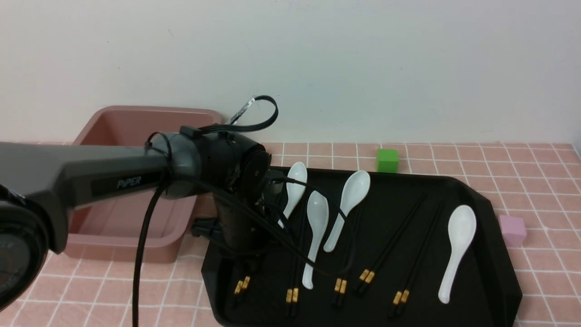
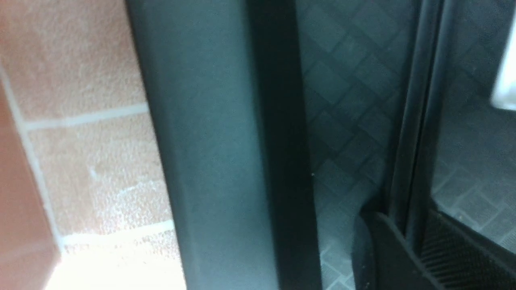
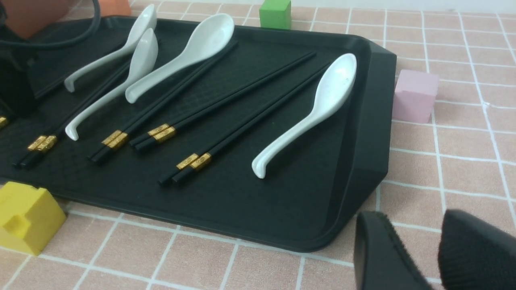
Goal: On pink tablecloth take chopsticks from black tray and put them in box.
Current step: 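Reach over to the black tray and grasp a pair of chopsticks with the left gripper, then place the chopsticks into the pink bin with the left gripper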
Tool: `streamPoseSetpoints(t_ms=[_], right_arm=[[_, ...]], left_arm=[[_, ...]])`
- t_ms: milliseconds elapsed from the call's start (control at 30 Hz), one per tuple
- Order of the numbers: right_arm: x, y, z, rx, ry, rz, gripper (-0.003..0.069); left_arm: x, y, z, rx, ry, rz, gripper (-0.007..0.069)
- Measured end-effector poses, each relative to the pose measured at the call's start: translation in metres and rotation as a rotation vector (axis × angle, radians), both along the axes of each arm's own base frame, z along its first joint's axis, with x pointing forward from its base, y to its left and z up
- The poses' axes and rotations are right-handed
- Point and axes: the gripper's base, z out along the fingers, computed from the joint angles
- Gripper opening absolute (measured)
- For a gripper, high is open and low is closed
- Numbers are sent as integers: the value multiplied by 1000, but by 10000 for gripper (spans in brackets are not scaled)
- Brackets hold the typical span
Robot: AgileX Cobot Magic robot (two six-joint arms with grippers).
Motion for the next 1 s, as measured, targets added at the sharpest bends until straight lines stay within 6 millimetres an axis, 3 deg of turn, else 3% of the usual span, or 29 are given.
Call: streamPoseSetpoints(t_ms=[333, 500, 600, 633, 667, 733, 767, 833, 933, 1000], right_arm=[[0, 0, 0, 0, 0, 0, 240], [0, 0, 0, 0, 0, 0, 240], [0, 0, 0, 0, 0, 0, 240], [0, 0, 0, 0, 0, 0, 240], [0, 0, 0, 0, 0, 0, 240], [0, 0, 0, 0, 0, 0, 240], [0, 0, 0, 0, 0, 0, 240], [0, 0, 0, 0, 0, 0, 240], [0, 0, 0, 0, 0, 0, 240], [0, 0, 0, 0, 0, 0, 240]], left_arm=[[-2, 2, 8, 10, -12, 3, 122], [-10, 8, 59, -41, -105, 2, 122], [-24, 16, 104, -92, -186, -13, 122], [-26, 16, 110, -97, -198, -18, 122], [-36, 22, 136, -122, -248, -31, 122], [-42, 25, 149, -133, -273, -35, 122], [-49, 33, 165, -142, -305, -31, 122], [-50, 48, 175, -125, -322, -3, 122], [-39, 85, 174, -48, -313, 70, 122], [-26, 118, 163, 9, -288, 145, 122]])
